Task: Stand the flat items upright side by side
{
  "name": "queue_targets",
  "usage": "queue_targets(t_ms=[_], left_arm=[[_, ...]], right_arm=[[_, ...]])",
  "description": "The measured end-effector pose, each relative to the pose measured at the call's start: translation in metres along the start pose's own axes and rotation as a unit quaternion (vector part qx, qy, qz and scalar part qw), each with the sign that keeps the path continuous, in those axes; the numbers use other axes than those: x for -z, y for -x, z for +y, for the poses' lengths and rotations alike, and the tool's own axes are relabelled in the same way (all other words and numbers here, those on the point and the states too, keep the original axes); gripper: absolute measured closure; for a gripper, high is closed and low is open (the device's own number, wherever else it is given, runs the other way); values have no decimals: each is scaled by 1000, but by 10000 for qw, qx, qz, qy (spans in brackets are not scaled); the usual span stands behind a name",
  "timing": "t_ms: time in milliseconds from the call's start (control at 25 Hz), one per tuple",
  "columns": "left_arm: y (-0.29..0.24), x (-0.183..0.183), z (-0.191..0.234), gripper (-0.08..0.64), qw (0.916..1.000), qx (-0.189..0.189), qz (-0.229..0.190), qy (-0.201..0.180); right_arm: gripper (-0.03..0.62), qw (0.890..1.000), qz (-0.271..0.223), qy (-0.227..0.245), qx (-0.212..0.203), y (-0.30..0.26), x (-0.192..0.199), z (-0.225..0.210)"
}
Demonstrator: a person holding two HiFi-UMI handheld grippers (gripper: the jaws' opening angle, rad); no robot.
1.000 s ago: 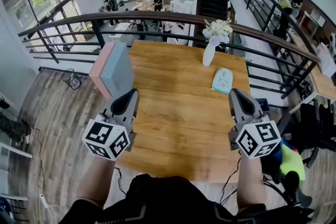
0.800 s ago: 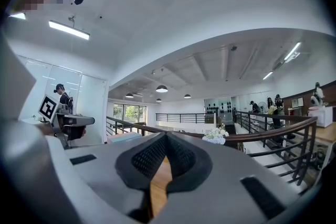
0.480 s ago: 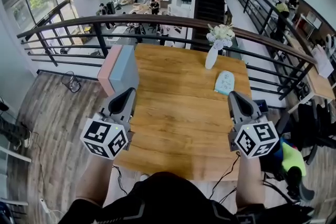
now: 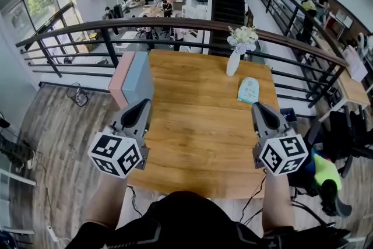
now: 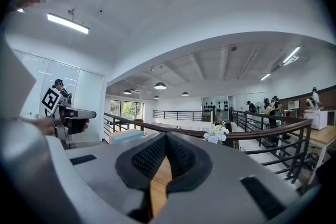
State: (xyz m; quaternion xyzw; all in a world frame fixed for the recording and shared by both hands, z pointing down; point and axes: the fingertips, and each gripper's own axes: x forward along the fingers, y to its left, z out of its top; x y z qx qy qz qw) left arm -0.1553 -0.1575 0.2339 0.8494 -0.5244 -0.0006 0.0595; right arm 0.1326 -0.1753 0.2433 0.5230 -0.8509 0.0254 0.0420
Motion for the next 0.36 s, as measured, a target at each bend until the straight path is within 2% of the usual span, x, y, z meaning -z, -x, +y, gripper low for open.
queue_targets(t_ms=[360], left_arm=[[9, -5, 0, 531, 9999, 55, -20, -146]], right_arm=[[577, 10000, -18, 5, 89, 4, -4, 6]])
